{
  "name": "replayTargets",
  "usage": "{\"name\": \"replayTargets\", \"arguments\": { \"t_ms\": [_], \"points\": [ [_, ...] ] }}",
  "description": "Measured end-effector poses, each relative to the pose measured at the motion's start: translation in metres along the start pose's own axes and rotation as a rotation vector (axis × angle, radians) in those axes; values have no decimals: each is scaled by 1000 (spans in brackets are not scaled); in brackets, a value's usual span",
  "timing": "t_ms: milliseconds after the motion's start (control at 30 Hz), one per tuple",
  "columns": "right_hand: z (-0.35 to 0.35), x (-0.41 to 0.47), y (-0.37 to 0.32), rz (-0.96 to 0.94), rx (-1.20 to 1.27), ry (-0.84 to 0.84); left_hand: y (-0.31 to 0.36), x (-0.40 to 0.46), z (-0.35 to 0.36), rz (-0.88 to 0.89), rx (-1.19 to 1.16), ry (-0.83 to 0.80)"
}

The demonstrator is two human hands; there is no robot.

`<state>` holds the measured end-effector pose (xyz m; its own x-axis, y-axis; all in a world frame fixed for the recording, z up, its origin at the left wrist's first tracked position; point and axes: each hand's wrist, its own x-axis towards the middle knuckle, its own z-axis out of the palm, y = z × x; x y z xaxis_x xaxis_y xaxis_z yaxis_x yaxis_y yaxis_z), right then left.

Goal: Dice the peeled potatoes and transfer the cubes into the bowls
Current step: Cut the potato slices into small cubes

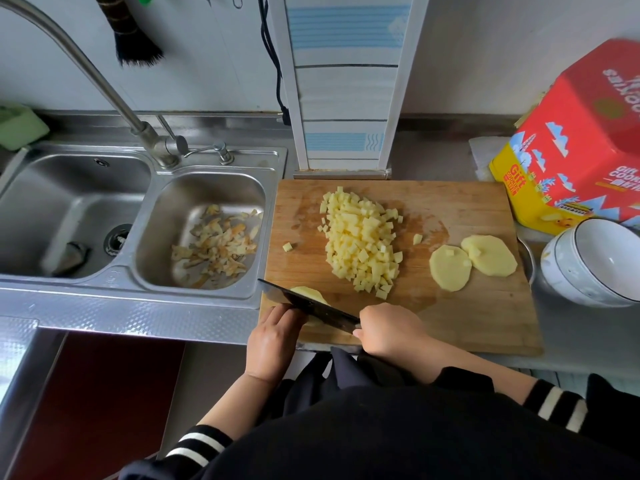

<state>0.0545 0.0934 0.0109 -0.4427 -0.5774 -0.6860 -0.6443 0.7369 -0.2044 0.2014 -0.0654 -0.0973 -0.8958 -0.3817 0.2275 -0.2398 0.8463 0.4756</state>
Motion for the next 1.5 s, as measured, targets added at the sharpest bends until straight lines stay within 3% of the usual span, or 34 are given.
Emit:
{"name": "replayTargets", "arguments": {
  "t_ms": [100, 200, 267, 300, 433, 500, 567, 933, 1033, 1500],
  "points": [
    [1, 0, 2, 1, 16, 8, 4, -2, -6, 34, 20, 67],
    [2, 3, 1, 20, 25, -10, 22, 14, -30, 184, 30, 278],
    [2, 3, 1, 20, 34, -14, 43, 45, -58, 220, 96, 227],
    [1, 3, 1, 18, 34, -13, 53, 65, -72, 195, 150, 69],
    [1, 0, 0, 5, 24, 7, 67, 128, -97, -84, 187, -978],
    [2, 0, -1, 6, 21, 18, 69, 147, -93, -71, 229, -1286],
    [4, 0, 1, -2, 25, 32, 71, 156, -87, -28, 290, -1424],
    [7, -1, 6, -80, 17, 108, 62, 172, -69, -26, 284, -1577],
    [7, -2, 7, -91, -17, 135, 60, 172, -67, 15, 357, -1574],
    [8, -5, 14, -100, -37, 204, 75, 182, -68, 14, 256, -1601]
  ]
}}
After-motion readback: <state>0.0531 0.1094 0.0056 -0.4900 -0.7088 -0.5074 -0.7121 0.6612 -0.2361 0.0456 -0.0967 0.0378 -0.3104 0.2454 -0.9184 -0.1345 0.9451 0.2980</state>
